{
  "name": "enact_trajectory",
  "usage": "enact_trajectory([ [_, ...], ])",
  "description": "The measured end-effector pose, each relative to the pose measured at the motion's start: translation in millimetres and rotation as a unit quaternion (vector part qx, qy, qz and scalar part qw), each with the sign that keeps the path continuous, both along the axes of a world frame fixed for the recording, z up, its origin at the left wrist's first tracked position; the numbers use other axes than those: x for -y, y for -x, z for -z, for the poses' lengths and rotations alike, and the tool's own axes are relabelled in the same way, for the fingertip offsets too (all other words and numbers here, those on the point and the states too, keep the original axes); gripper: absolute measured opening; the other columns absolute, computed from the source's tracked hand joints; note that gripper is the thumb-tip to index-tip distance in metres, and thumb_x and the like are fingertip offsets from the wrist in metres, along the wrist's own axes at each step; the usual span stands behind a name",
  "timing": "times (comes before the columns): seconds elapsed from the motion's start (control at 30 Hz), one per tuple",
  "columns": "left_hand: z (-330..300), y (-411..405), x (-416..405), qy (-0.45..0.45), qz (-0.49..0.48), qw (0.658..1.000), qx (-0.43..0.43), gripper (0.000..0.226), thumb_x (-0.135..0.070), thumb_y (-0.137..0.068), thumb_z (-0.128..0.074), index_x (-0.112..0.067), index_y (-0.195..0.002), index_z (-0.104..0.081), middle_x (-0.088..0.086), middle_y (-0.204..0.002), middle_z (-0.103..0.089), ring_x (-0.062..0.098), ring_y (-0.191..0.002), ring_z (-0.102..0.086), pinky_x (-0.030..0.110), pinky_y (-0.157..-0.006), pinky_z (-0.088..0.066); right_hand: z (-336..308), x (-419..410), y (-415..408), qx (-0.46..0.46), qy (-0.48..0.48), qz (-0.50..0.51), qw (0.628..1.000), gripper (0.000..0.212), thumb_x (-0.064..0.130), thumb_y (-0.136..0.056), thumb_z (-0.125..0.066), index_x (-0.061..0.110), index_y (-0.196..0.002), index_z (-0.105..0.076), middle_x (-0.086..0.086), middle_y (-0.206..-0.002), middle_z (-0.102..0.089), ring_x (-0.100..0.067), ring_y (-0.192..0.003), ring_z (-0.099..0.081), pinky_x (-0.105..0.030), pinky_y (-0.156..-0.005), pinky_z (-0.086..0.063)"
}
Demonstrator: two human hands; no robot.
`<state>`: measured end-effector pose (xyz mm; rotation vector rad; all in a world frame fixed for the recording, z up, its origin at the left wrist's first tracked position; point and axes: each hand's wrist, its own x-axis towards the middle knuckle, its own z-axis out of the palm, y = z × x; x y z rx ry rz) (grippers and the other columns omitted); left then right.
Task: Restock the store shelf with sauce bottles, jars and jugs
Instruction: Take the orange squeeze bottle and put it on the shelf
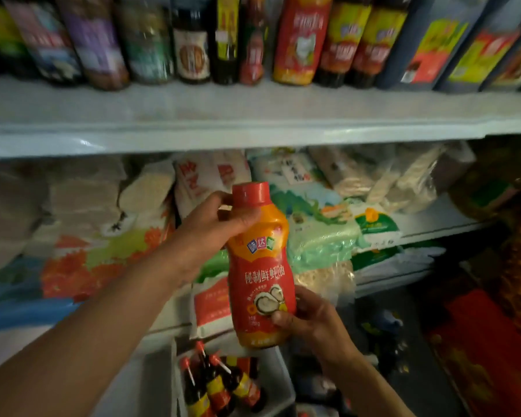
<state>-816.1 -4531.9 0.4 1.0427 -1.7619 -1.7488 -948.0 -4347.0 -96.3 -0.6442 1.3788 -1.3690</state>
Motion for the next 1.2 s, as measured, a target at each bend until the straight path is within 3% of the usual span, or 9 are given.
enact_trajectory([
  [0.2,-115.9,18.6,22.9,0.158,0.009,0.987,-0.005,0.06,-0.048,-0.054,-0.081,-0.034,-0.11,-0.062,-0.012,-0.102,-0.072,0.007,-0.09,-0.07,0.034,-0.079,-0.059,-94.1,43.1,34.5,-0.076,0.124,0.02,0.989,0.043,-0.005,-0.066,-0.082,0.012,-0.105,-0.079,-0.024,-0.105,-0.074,-0.03,-0.093,-0.074,-0.033,-0.075,-0.059],
  [0.37,-197.9,61.4,39.3,0.286,0.018,0.957,-0.037,0.079,-0.03,-0.065,-0.087,-0.054,-0.127,-0.045,-0.016,-0.107,-0.061,0.002,-0.09,-0.064,0.026,-0.07,-0.057,-155.9,81.8,86.5,-0.126,0.174,0.045,0.976,0.047,0.002,-0.072,-0.081,0.011,-0.117,-0.069,-0.015,-0.107,-0.076,-0.028,-0.099,-0.073,-0.032,-0.077,-0.059],
  [0.5,-245.6,107.7,57.7,0.34,0.027,0.94,-0.032,0.066,-0.025,-0.073,-0.084,-0.049,-0.125,-0.05,-0.005,-0.106,-0.061,0.015,-0.09,-0.067,0.033,-0.069,-0.062,-194.0,120.4,131.2,-0.158,0.205,0.035,0.965,0.055,0.018,-0.072,-0.086,0.017,-0.122,-0.064,-0.009,-0.108,-0.076,-0.028,-0.102,-0.072,-0.041,-0.081,-0.06],
  [0.57,-263.7,131.5,71.3,0.355,0.017,0.934,-0.023,0.062,-0.025,-0.076,-0.083,-0.046,-0.124,-0.05,-0.006,-0.104,-0.061,0.013,-0.086,-0.067,0.025,-0.062,-0.058,-207.1,141.3,155.8,-0.165,0.217,0.026,0.962,0.056,0.025,-0.072,-0.086,0.02,-0.123,-0.064,-0.008,-0.111,-0.075,-0.028,-0.105,-0.071,-0.045,-0.085,-0.06],
  [0.67,-273.9,163.9,95.0,0.355,-0.003,0.935,-0.022,0.063,-0.024,-0.076,-0.083,-0.045,-0.125,-0.049,-0.008,-0.104,-0.061,0.014,-0.087,-0.066,0.027,-0.064,-0.058,-217.3,174.3,193.0,-0.189,0.219,0.007,0.957,0.052,0.028,-0.077,-0.081,0.023,-0.126,-0.063,-0.005,-0.115,-0.074,-0.025,-0.108,-0.07,-0.046,-0.09,-0.058],
  [0.8,-257.9,197.4,123.5,0.366,-0.018,0.931,-0.007,0.063,-0.022,-0.075,-0.084,-0.046,-0.122,-0.048,-0.012,-0.105,-0.06,0.009,-0.091,-0.063,0.021,-0.063,-0.051,-210.0,212.2,230.9,-0.188,0.221,-0.014,0.957,0.047,0.01,-0.085,-0.076,0.017,-0.128,-0.061,-0.003,-0.118,-0.073,-0.019,-0.109,-0.07,-0.034,-0.089,-0.059],
  [0.93,-241.1,213.9,143.4,0.382,-0.023,0.924,0.002,0.065,-0.022,-0.075,-0.085,-0.042,-0.124,-0.048,-0.007,-0.118,-0.061,0.014,-0.103,-0.063,0.029,-0.075,-0.058,-196.0,236.4,248.4,-0.166,0.224,-0.024,0.96,0.053,0.008,-0.085,-0.075,0.015,-0.135,-0.057,-0.002,-0.122,-0.071,-0.018,-0.113,-0.068,-0.028,-0.086,-0.057],
  [1.07,-233.8,224.8,157.3,0.41,-0.019,0.911,0.033,0.067,-0.028,-0.074,-0.084,-0.041,-0.129,-0.047,-0.004,-0.131,-0.058,0.019,-0.113,-0.061,0.039,-0.088,-0.058,-183.9,251.4,253.2,-0.206,0.215,0.0,0.955,0.057,0.025,-0.081,-0.081,0.025,-0.134,-0.059,0.007,-0.122,-0.071,-0.011,-0.111,-0.068,-0.032,-0.093,-0.058],
  [1.2,-242.9,229.3,166.4,0.513,-0.037,0.85,0.115,0.07,-0.034,-0.072,-0.085,-0.037,-0.131,-0.048,-0.003,-0.147,-0.035,0.018,-0.138,-0.031,0.03,-0.105,-0.031,-178.8,257.8,257.1,-0.225,0.221,0.017,0.949,0.058,0.033,-0.077,-0.082,0.028,-0.131,-0.061,0.01,-0.122,-0.069,-0.007,-0.111,-0.066,-0.028,-0.089,-0.058],
])
